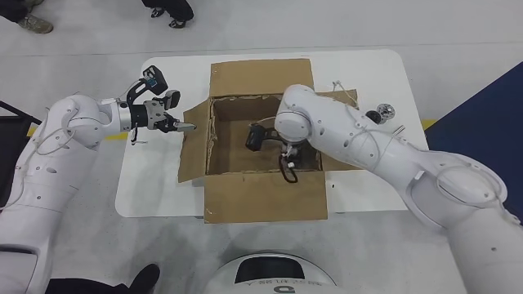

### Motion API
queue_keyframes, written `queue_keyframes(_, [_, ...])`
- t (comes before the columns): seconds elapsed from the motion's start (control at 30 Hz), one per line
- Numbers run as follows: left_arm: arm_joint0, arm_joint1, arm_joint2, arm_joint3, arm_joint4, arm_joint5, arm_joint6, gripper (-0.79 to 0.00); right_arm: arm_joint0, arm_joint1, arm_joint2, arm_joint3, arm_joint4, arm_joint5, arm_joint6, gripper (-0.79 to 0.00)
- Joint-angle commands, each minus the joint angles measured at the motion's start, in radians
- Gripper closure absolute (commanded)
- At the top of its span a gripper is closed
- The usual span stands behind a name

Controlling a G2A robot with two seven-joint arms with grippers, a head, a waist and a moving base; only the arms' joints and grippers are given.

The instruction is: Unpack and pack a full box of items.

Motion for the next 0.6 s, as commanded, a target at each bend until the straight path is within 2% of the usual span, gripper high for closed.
queue_keyframes(0.0, [0.000,0.000,0.000,0.000,0.000,0.000,0.000,-0.785,0.018,0.010,0.000,-0.035,-0.008,-0.011,-0.011,0.000])
queue_keyframes(0.23, [0.000,0.000,0.000,0.000,0.000,0.000,0.000,-0.785,0.011,0.064,0.074,-0.140,-0.059,-0.017,-0.118,0.000])
queue_keyframes(0.37, [0.000,0.000,0.000,0.000,0.000,0.000,0.000,-0.785,-0.018,0.100,0.126,-0.198,-0.097,-0.064,-0.216,0.000])
queue_keyframes(0.57, [0.000,0.000,0.000,0.000,0.000,0.000,0.000,-0.785,-0.089,0.182,0.256,-0.310,-0.167,-0.137,-0.364,0.000])
